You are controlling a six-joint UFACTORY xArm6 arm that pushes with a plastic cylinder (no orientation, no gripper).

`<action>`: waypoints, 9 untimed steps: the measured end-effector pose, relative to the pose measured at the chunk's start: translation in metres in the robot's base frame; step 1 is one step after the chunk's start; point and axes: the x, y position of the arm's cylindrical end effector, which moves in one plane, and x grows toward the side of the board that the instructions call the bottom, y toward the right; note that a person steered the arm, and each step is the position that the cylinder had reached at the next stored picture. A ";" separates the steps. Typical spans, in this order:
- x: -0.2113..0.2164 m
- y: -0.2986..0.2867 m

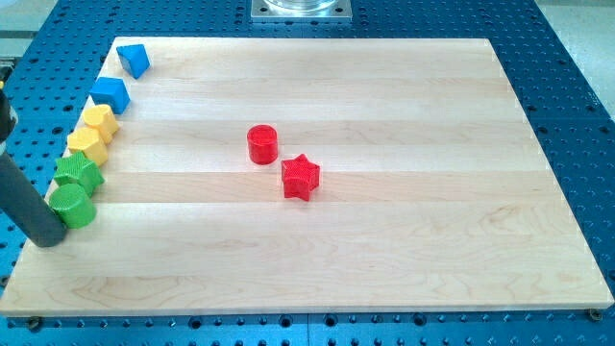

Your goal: Push the green circle into the green star

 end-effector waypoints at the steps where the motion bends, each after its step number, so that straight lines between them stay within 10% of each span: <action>1: 0.021 0.021; 9: -0.011 -0.017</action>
